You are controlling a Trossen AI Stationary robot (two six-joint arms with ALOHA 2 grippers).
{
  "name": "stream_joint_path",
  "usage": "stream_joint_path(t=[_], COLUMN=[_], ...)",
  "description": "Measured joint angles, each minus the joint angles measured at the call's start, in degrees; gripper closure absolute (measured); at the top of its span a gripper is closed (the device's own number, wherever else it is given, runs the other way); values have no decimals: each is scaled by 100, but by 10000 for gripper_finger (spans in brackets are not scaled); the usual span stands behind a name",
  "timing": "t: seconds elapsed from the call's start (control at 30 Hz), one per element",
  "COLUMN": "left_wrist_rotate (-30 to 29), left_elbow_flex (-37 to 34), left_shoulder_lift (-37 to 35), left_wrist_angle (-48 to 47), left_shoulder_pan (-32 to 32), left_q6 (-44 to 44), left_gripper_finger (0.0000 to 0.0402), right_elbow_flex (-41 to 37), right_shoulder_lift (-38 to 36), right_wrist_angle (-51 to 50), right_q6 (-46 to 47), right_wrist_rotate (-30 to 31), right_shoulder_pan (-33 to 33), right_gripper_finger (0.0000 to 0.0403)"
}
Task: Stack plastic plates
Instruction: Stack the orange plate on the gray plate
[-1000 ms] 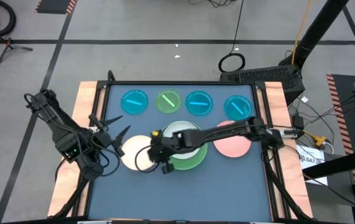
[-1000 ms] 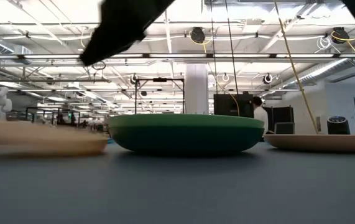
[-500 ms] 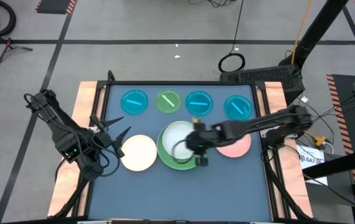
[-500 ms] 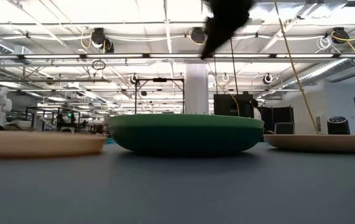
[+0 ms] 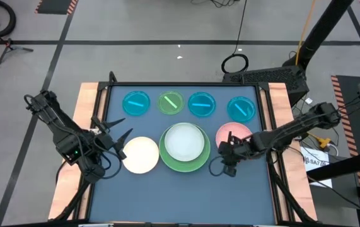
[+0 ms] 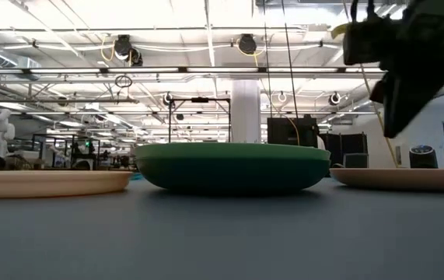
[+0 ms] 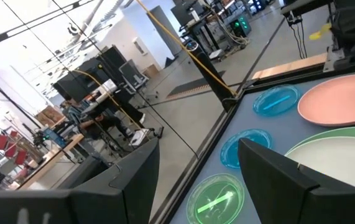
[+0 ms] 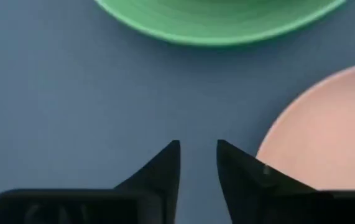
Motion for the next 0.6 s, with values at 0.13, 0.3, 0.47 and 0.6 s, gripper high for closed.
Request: stream_joint_path(t=[0.13,0.3,0.47,0.6], left_wrist_rotate=[3,13,13,13], left_elbow_flex=[0,0,0,0], left_shoulder_lift=[-1,0,0,0], left_wrist_angle=[4,15,19,18], left_shoulder_pan=[124,285,350,348], left_q6=[-13,-48,-48,-48], left_gripper_finger=[179,179,179,179], right_elbow_flex=[-7,-14,-14,-14], right_shoulder_lift=[127,503,1003,1272], right_wrist_angle=[-455,-712,-711,-709], right_q6=[87,147,207,213], right_wrist_rotate=[467,738,899,882], right_shoulder_pan=[139,190,190,190], right_gripper_finger=[263,240,252,294])
